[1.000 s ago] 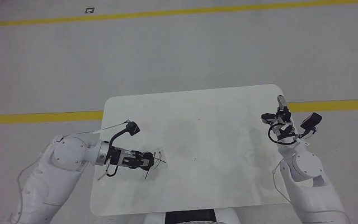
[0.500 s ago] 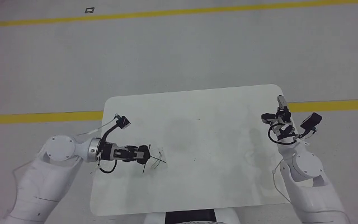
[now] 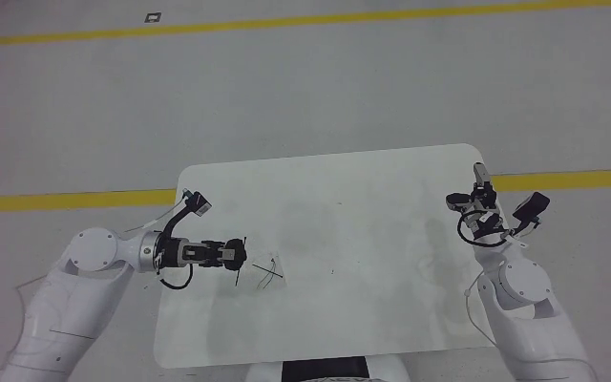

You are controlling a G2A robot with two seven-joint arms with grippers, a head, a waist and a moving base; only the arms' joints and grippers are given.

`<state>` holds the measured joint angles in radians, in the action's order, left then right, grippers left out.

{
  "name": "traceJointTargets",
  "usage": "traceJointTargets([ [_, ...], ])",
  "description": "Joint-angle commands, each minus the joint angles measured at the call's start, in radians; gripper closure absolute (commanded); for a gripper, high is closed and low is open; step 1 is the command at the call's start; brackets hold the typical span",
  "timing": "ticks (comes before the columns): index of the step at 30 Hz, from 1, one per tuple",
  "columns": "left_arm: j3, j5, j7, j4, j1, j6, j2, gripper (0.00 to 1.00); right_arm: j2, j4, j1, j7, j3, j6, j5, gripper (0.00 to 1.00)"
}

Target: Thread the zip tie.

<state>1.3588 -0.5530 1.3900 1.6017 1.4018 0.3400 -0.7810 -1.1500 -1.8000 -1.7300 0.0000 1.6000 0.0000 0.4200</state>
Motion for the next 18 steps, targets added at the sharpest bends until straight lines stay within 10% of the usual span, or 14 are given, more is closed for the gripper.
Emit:
traceJointTargets([
  [1, 0.0, 0.0, 0.0, 0.0, 0.0, 0.0, 0.0, 1.0, 0.0, 0.0, 0.0, 0.0, 0.0, 0.0, 0.0, 0.0],
  [9, 0.0, 0.0, 0.0, 0.0, 0.0, 0.0, 0.0, 1.0, -0.001, 0.0, 0.008, 0.023, -0.013, 0.005, -0.014, 0.0],
  [18, 0.0, 0.0, 0.0, 0.0, 0.0, 0.0, 0.0, 1.0, -0.012, 0.01, 0.137, 0.147, -0.188, 0.065, -0.155, 0.0],
])
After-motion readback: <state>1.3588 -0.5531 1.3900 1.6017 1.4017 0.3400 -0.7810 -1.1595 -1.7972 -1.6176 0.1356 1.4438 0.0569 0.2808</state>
